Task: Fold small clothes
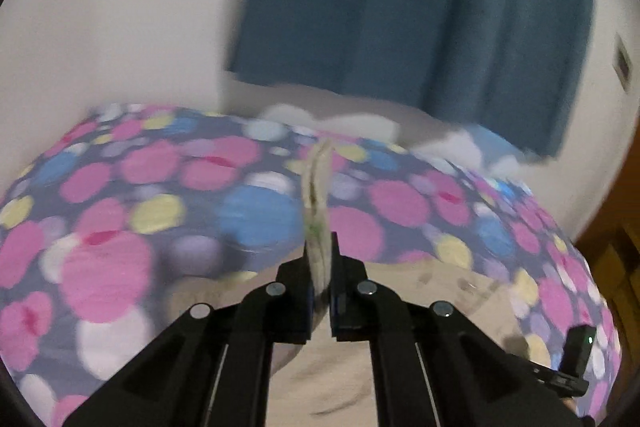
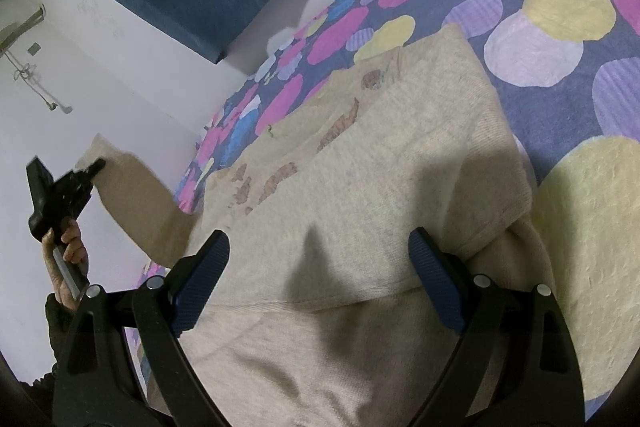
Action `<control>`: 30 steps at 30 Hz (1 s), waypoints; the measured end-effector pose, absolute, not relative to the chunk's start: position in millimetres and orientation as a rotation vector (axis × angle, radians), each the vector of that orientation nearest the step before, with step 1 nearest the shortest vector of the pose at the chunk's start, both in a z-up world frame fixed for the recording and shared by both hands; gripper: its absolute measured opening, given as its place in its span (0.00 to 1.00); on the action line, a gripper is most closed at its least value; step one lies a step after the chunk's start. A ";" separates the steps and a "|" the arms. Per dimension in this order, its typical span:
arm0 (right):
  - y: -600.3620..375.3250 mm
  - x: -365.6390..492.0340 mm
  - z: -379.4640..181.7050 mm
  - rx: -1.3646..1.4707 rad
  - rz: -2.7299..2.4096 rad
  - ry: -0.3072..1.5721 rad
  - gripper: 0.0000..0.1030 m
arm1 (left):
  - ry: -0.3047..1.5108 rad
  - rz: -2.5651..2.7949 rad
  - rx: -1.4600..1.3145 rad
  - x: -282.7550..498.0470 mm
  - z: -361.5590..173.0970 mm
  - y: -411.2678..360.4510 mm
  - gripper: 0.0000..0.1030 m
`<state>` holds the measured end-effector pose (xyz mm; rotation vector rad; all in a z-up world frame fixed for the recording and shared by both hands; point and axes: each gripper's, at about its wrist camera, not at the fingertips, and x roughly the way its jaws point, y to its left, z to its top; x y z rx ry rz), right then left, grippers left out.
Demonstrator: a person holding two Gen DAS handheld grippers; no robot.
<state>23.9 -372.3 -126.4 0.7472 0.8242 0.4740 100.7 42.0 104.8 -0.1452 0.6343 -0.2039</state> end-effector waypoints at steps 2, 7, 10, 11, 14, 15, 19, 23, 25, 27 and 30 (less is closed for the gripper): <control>-372.4 23.8 -126.2 0.749 0.475 0.823 0.88 | 0.667 -0.261 -0.115 105.1 85.6 2.6 0.05; -373.4 23.8 -125.8 0.760 0.480 0.818 0.88 | 0.792 -0.317 -0.012 115.8 16.3 -79.1 0.05; -373.4 22.6 -125.6 0.763 0.483 0.816 0.88 | 0.884 -0.342 0.031 119.3 -25.3 -108.6 0.05; -373.5 22.8 -125.6 0.764 0.483 0.816 0.88 | 0.911 -0.353 0.048 120.3 -37.3 -116.6 0.06; -373.5 22.0 -125.4 0.767 0.487 0.814 0.88 | 0.927 -0.366 0.092 109.7 -45.3 -136.6 0.11; -373.4 21.8 -125.4 0.768 0.488 0.814 0.88 | 0.919 -0.373 0.097 103.8 -42.9 -139.8 0.13; -373.1 22.1 -124.6 0.764 0.490 0.817 0.88 | 0.869 -0.432 0.051 81.9 -20.9 -130.3 0.42; -374.2 21.8 -123.7 0.772 0.499 0.819 0.88 | 0.795 -0.407 0.027 55.2 -6.3 -92.9 0.49; -376.4 20.2 -119.4 0.790 0.492 0.825 0.88 | 0.798 -0.342 0.038 47.9 -8.9 -64.7 0.49; -377.0 18.6 -113.5 0.837 0.492 0.827 0.88 | 0.810 -0.272 0.042 44.0 -15.6 -36.2 0.49; -368.3 21.7 -94.8 0.899 0.568 0.804 0.88 | 0.840 -0.144 0.029 41.8 -31.1 10.3 0.49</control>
